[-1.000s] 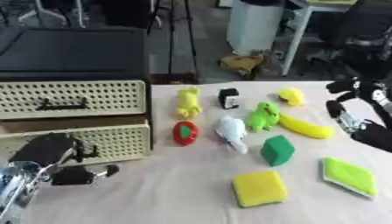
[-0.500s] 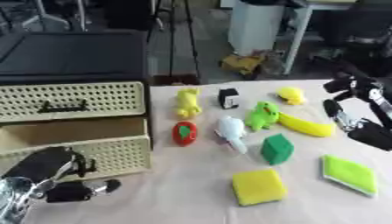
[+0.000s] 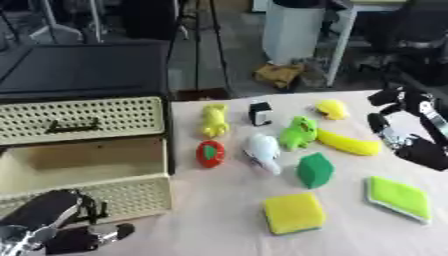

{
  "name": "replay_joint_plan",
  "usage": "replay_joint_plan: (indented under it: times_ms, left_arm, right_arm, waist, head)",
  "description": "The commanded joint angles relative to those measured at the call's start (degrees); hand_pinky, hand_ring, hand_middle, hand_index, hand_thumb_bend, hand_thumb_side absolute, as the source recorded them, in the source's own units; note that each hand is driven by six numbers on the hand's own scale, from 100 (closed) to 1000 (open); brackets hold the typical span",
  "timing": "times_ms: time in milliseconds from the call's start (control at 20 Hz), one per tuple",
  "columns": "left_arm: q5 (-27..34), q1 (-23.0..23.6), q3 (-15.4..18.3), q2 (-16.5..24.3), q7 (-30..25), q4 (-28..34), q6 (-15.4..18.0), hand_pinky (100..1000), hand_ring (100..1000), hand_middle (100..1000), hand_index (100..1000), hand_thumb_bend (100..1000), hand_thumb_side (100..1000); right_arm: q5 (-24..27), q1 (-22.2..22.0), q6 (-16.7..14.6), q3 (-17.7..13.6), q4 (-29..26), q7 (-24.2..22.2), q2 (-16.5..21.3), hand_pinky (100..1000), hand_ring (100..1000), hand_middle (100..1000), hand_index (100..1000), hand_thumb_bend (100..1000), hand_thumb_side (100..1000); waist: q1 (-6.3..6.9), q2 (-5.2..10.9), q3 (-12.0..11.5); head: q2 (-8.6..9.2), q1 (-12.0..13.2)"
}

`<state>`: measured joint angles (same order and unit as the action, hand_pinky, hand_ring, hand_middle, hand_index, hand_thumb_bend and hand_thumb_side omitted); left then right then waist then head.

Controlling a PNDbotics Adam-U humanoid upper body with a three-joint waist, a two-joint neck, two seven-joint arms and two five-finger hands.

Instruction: Pick up objects from table and place into drawer.

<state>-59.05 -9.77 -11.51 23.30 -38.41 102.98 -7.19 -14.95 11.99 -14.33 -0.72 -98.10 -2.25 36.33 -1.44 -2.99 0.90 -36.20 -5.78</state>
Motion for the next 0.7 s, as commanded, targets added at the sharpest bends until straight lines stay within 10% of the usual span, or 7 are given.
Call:
replay_joint_plan:
  times_ms: [50, 700]
  left_arm:
    - [2.37, 0.83, -0.38, 0.76, -0.83, 1.61, 0.44, 100, 100, 100, 572, 728, 1000]
    - [7.86, 3.68, -0.4, 5.13, -0.13, 5.62, -0.43, 100, 100, 100, 555, 715, 1000]
  right_arm:
    - [0.28, 0.22, -0.1, -0.48, -0.23, 0.01, 2.47, 676, 759, 721, 783, 259, 672]
    - [0.76, -0.72, -0.05, -0.69, 0.59, 0.24, 3.49, 675, 756, 720, 781, 257, 671]
  waist:
    - [0.19, 0.73, -0.13]
    - [1.69, 3.6, -1.95]
  head:
    - [-0.74, -0.33]
    - [-0.77, -1.68]
